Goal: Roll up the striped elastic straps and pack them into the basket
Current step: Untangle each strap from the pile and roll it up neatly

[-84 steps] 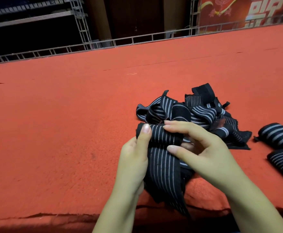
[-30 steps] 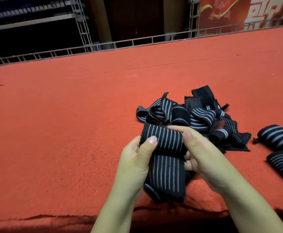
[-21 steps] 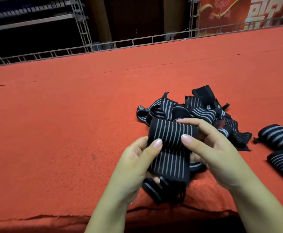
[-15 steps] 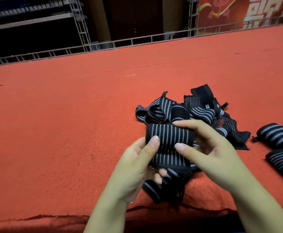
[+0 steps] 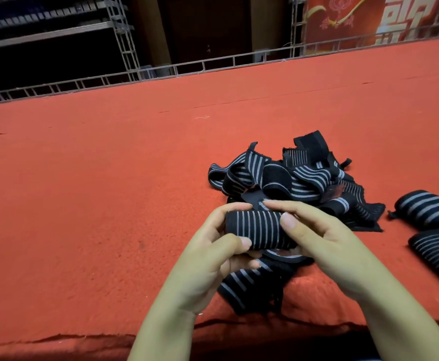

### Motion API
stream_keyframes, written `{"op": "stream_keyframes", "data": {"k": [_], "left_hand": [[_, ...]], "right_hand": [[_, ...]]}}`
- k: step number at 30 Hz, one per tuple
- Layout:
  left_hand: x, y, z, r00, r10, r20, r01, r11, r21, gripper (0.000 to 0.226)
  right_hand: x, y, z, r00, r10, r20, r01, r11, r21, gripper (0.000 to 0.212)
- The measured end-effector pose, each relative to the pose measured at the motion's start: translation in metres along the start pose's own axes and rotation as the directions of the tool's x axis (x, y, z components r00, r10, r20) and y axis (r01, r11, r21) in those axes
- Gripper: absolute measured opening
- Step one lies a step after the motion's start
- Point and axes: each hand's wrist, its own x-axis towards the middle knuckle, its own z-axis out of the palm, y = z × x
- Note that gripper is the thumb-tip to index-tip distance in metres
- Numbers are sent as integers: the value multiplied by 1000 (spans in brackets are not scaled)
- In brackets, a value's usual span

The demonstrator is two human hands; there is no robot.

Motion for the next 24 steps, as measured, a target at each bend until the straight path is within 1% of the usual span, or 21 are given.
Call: {"op": "stream_keyframes", "data": {"k": [2,4,6,8,11,13,15,17,18,20,22,23,24], "left_hand": [[2,-3,1,999,-21,26,21,1000,17,56],[5,-8,5,998,-42,46,40,998,47,60],[8,-15,13,997,-55,49,52,997,62,61],[14,-22,23,996,-73,44,70,996,62,64],[26,-31,40,995,-95,23,95,995,21,59],[35,-38,52,993,-121,6,121,993,-12,53],[45,-44,66,988,-155,25,156,987,-33,52],[54,-51,82,980,-184,79,187,982,-32,52],[58,-54,91,975,-196,107,200,979,-30,51],[70,-59,108,965,-219,146,224,974,-16,48],[82,-65,125,958,-241,158,243,970,6,36],[88,-67,133,955,-250,157,251,968,16,31],[94,-69,140,952,-260,159,259,966,26,30]], "right_hand": [[-4,0,-8,999,29,31,-27,999,-38,26],[-9,2,-20,998,36,55,-31,996,-84,27],[-15,8,-31,997,56,44,-51,993,-107,29],[-22,16,-40,997,76,14,-75,993,-93,30],[-33,23,-60,989,79,-125,-88,994,-64,30],[-39,21,-77,968,77,-237,-99,992,-83,29],[-42,19,-103,936,51,-349,-102,986,-130,28],[-41,17,-139,877,2,-481,-133,962,-238,28],[-38,18,-160,836,-32,-548,-164,938,-304,27],[-28,21,-206,721,-92,-687,-258,884,-389,24],[-14,26,-252,594,-131,-794,-369,832,-413,26],[-7,30,-272,551,-127,-825,-427,807,-409,29],[0,37,-290,527,-101,-844,-488,777,-397,31]]}}
